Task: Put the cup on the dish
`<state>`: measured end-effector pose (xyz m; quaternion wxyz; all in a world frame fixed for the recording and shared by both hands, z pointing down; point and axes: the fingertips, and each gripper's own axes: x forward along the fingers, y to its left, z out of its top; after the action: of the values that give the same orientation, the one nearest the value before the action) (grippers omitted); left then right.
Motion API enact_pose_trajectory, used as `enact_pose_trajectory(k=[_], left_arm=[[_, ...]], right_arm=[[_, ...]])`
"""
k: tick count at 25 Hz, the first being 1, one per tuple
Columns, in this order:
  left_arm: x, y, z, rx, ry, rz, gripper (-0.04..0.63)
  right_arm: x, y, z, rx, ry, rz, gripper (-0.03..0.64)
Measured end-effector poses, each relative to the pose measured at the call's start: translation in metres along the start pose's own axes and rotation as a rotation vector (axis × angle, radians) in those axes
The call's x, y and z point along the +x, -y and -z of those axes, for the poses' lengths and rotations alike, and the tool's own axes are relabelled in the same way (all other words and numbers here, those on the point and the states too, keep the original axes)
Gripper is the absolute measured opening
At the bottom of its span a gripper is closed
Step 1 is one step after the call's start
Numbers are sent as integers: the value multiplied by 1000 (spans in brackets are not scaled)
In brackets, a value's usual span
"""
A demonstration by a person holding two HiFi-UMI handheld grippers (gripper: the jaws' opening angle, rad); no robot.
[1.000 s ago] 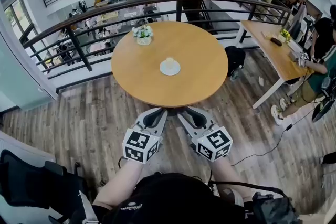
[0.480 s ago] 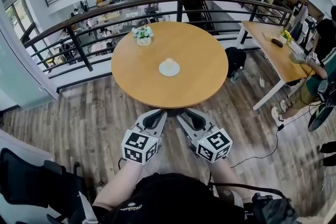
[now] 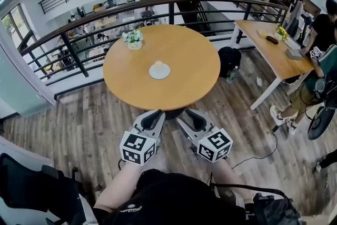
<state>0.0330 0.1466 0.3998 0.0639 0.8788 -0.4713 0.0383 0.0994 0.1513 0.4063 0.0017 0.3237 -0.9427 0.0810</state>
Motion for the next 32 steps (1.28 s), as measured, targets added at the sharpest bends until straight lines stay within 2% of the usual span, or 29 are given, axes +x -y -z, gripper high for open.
enact_pose_trajectory(k=[4,8,14,22,24,27,32], left_arm=[[5,8,9,-7,-12,-9,37],[13,10,12,-14,-8,-16,84],[30,-4,16,-23,0,-18,119],[78,-57,6,-37,13,-6,156],[91,-75,2,-44,8,8,160],[106,-105,-9,-44,13,34,218],[128,-165,-28,-43,44,58,233]], right_arm=[[-9,10,6,12,-15,1,173],[-7,16,4,-15,-19,-9,184],[9,32,10,-16,-39,-16,193],[65,75,-4,-34,-46,4,193],[86,85,-8,-33,-48,10,193],[121,97,-15,-42,-61,21,193],[187,113,-33,-52,-62,22,193]])
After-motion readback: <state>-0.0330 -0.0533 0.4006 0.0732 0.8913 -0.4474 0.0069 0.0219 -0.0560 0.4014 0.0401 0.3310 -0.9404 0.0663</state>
